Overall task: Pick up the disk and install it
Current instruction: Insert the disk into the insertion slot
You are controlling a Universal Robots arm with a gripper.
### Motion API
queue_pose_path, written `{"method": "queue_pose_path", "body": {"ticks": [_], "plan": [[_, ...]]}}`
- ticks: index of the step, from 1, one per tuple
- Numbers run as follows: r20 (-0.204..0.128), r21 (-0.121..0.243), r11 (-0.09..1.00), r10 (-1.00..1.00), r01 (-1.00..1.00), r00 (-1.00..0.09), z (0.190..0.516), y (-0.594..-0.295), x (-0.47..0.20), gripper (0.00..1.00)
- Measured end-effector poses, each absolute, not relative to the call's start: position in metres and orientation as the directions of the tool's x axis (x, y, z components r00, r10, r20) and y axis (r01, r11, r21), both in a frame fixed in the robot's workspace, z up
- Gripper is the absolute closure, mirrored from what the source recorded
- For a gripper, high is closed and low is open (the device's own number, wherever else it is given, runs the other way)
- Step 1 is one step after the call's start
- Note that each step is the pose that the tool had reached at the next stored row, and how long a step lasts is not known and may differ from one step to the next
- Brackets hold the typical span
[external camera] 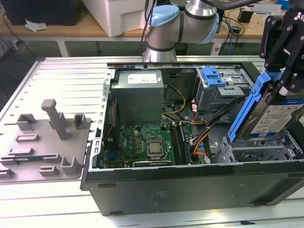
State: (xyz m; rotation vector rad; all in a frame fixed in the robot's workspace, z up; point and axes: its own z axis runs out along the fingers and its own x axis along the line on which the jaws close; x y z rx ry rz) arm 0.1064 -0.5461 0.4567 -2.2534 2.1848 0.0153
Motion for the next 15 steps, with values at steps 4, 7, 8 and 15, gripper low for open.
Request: {"method": "queue_pose_path", "body": {"ticks": [4, 7, 8, 15], "plan": [[-0.009, 0.005, -0.031, -0.999, -1.000, 0.031, 0.4562, -0.5462, 0.1069, 0.63], [-0.009, 0.005, -0.031, -0.999, -1.000, 0.031, 0.4555, -0.5462, 0.1076, 0.63], [-0.009, 0.005, -0.031, -0.999, -1.000, 0.031, 0.4553, -0.5463, 0.1077, 0.63], [-0.009, 0.005, -0.028, -1.000, -1.000, 0.028, 0.4548, -0.5464, 0.1077, 0.63]]}}
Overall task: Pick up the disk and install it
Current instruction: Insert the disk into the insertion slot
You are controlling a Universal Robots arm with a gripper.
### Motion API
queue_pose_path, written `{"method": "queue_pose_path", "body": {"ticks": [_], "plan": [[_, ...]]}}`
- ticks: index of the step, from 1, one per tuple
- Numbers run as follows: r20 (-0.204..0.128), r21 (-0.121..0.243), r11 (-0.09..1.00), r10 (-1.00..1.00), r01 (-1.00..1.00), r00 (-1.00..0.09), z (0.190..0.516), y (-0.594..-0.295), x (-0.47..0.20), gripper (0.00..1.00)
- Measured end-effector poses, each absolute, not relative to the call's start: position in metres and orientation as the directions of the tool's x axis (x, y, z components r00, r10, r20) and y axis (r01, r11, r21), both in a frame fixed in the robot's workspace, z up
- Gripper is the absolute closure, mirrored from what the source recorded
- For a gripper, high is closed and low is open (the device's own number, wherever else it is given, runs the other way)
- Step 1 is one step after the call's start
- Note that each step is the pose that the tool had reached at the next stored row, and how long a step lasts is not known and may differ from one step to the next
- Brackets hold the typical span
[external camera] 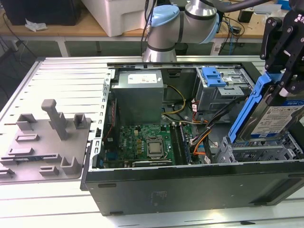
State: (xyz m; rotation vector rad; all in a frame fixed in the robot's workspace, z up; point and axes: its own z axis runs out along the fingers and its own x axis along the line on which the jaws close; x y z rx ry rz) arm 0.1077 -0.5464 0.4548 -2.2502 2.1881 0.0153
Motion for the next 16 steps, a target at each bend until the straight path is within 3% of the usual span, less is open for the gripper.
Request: {"method": "queue_pose_path", "body": {"ticks": [16], "plan": [[-0.009, 0.004, 0.003, -1.000, -1.000, -0.003, 0.4540, -0.5464, 0.1076, 0.63]]}}
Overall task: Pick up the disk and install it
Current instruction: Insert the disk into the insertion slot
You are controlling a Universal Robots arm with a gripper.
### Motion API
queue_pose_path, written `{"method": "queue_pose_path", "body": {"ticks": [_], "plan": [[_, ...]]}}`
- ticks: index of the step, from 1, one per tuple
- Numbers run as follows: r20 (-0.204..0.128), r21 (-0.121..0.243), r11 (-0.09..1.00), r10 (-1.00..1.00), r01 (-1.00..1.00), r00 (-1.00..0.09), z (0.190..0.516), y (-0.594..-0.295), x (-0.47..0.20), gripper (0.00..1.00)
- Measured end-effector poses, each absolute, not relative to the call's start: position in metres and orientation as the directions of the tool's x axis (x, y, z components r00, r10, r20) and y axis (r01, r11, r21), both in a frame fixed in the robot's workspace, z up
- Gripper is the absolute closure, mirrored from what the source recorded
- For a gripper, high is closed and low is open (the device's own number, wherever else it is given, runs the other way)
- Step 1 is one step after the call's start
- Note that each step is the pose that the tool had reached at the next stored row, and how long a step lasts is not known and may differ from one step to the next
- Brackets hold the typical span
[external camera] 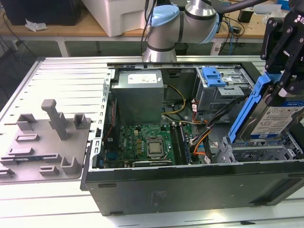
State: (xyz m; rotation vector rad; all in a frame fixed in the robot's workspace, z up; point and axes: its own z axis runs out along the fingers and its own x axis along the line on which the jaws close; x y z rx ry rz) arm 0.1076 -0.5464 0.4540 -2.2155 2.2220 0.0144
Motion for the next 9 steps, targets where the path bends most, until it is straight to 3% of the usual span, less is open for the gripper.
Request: {"method": "queue_pose_path", "body": {"ticks": [9], "plan": [[-0.009, 0.003, 0.002, -1.000, -1.000, -0.002, 0.4513, -0.5464, 0.1072, 0.63]]}}
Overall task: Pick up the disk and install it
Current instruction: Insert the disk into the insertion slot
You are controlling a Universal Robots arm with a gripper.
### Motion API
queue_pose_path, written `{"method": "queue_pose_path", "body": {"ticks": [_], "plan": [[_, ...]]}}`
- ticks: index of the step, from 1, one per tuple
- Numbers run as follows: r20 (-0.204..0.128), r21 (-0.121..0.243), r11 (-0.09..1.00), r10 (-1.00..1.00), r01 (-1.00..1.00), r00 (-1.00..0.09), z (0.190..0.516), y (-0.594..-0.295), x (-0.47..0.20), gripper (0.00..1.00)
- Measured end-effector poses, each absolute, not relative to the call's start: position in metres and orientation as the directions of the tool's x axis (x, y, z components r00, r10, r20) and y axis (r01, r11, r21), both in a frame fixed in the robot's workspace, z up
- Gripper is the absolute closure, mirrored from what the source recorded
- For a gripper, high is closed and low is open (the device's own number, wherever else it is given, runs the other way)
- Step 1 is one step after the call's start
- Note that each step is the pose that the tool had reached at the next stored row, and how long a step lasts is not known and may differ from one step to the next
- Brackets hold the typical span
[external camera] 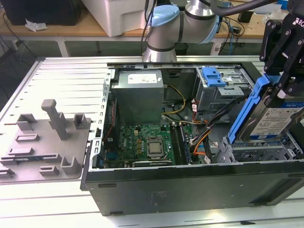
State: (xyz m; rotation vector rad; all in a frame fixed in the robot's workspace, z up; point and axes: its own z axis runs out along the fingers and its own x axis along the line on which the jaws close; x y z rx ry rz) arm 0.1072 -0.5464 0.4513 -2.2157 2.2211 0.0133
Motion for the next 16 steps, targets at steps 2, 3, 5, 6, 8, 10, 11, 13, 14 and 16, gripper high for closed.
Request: {"method": "queue_pose_path", "body": {"ticks": [2, 3, 5, 6, 8, 10, 11, 13, 14, 16], "plan": [[-0.009, 0.003, 0.002, -1.000, -1.000, -0.002, 0.4513, -0.5464, 0.1072, 0.63], [-0.009, 0.003, 0.002, -1.000, -1.000, -0.002, 0.4513, -0.5464, 0.1072, 0.63], [-0.010, 0.003, 0.002, -1.000, -1.000, -0.002, 0.4512, -0.5463, 0.1072, 0.63], [-0.011, 0.003, 0.002, -1.000, -1.000, -0.002, 0.4512, -0.5463, 0.1072, 0.63], [-0.013, 0.003, 0.002, -1.000, -1.000, -0.002, 0.4512, -0.5463, 0.1072, 0.63], [-0.012, 0.003, 0.002, -1.000, -1.000, -0.002, 0.4513, -0.5464, 0.1072, 0.63], [-0.012, 0.003, 0.002, -1.000, -1.000, -0.002, 0.4512, -0.5464, 0.1072, 0.63], [-0.012, 0.003, 0.002, -1.000, -1.000, -0.002, 0.4511, -0.5464, 0.1072, 0.63], [-0.011, 0.003, 0.002, -1.000, -1.000, -0.002, 0.4511, -0.5464, 0.1072, 0.63], [-0.010, 0.003, 0.002, -1.000, -1.000, -0.002, 0.4511, -0.5464, 0.1072, 0.63]]}}
